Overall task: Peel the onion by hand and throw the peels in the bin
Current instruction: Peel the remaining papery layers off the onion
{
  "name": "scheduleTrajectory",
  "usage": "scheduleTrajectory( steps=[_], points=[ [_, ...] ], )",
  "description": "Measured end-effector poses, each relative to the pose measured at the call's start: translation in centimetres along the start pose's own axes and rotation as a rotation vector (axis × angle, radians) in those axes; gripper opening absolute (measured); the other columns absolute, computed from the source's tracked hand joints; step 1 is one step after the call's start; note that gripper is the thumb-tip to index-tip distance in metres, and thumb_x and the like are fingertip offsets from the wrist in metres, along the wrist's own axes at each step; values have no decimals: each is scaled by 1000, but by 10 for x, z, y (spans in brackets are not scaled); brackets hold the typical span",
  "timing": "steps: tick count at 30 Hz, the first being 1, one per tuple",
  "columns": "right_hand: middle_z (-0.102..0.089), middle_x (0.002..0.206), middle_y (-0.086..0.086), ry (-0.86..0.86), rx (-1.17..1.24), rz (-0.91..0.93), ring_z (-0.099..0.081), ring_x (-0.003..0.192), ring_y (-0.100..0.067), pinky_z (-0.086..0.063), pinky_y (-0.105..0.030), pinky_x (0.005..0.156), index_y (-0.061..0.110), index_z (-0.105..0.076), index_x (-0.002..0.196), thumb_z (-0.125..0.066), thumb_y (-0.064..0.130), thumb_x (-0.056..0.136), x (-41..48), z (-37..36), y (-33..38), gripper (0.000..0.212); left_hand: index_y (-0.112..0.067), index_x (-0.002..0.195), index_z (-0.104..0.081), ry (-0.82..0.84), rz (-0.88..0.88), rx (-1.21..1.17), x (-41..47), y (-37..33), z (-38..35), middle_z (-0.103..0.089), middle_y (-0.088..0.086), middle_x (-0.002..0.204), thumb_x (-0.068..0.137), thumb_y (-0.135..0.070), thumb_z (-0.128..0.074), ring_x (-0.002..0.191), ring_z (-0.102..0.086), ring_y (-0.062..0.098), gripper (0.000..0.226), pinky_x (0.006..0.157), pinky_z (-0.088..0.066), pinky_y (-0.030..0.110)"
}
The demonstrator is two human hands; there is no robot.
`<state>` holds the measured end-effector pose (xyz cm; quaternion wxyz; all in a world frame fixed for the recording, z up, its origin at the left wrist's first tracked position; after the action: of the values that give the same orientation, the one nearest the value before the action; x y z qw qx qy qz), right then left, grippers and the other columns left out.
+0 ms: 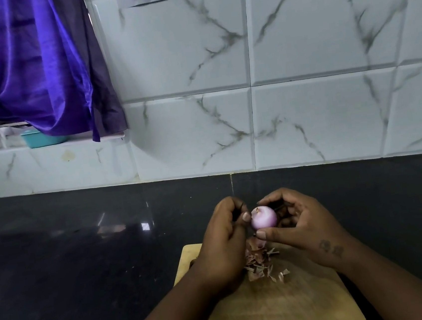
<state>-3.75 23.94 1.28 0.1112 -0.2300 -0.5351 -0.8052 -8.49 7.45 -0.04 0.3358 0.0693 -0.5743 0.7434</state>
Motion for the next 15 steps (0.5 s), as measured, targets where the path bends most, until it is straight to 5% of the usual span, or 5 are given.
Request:
scheduleTrajectory(
  steps=[7, 15],
  points=[
    [-79, 113, -6, 2, 157, -15, -76, 106, -25, -62, -45, 94, 13, -70, 114, -93, 14, 64, 2, 0, -3, 54, -14, 93, -57, 10, 175, -381, 1, 8, -5, -60, -3, 82, 111, -7, -46, 79, -53, 14, 22, 71, -48, 31],
    [-78, 114, -11, -19, 286, -27, -76, 105, -28, -64, -36, 83, 12, -70, 116, -89, 6, 64, 6, 2, -12, 55, -10, 90, -60, -55, 341, -741, 2, 9, -8, -68, 4, 78, 111, -7, -45, 76, -65, 15, 26, 72, -60, 28]
  ],
)
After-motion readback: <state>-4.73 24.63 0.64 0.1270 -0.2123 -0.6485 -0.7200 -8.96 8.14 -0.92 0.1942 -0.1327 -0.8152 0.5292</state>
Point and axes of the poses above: each hand's wrist, its own x-axis towards the middle knuckle, its own z-axis out of the back of the hand, y = z × x, the point moved 7 cm from there along x, towards the middle knuckle
